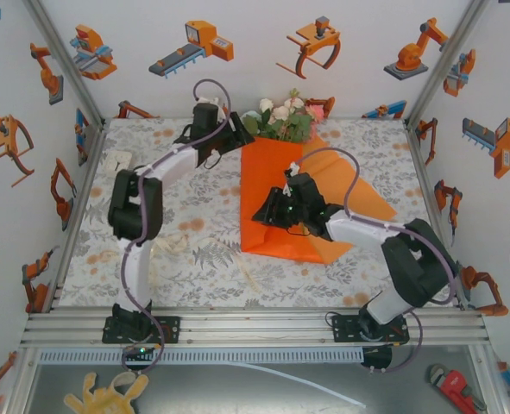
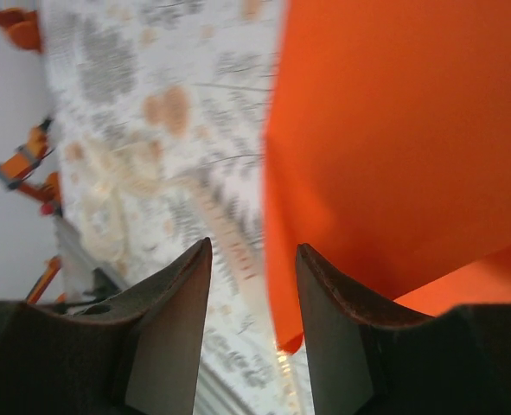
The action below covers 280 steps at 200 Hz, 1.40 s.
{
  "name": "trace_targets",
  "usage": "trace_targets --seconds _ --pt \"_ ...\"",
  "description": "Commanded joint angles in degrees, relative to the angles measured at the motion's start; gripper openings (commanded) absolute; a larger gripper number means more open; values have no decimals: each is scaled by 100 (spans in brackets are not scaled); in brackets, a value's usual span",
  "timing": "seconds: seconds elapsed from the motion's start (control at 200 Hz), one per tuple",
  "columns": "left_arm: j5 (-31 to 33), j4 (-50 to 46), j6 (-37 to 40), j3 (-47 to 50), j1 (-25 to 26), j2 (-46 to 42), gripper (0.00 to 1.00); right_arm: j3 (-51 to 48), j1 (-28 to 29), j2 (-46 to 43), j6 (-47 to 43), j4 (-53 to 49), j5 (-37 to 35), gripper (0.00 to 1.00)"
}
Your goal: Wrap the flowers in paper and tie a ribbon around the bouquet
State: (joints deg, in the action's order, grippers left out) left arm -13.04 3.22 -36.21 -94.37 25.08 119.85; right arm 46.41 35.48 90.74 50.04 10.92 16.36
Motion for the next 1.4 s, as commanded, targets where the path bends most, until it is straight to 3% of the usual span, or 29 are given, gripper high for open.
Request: trace_targets --seconds 0.0,0.16,0.255,0.42,0.551,0.716,0.836,1.066,1.201,1.397 --pt "139 257 127 1224 76 -1220 63 -198 -250 191 -291 33 -239 44" --pt "1385 -614 616 2837 975 -2405 62 -464 -494 186 -334 127 -174 44" --pt "1846 -912 357 3389 1592 -2561 61 -482 -499 157 -423 71 -195 44" --pt "1929 -327 -215 3918 2270 -2547 33 -463 -516 357 -417 130 -196 44" --pt "2147 -310 -538 4080 2343 -2429 21 -441 -524 442 -391 158 -203 44" --pt "1654 -309 -634 4136 2420 -2084 21 -358 -525 201 -327 -31 -19 45" --pt "1576 -238 -643 4278 2492 -2034 29 -294 -503 -631 -98 -329 134 48" --pt "1507 -46 -624 4466 2517 -1826 30 -169 -453 -1866 658 -582 99 50" --pt "1470 226 -608 4549 2591 -1780 31 123 -434 -1393 1106 -53 13 50" --pt "1521 614 -511 4798 2728 -1867 34 1275 -542 559 1172 486 444 50"
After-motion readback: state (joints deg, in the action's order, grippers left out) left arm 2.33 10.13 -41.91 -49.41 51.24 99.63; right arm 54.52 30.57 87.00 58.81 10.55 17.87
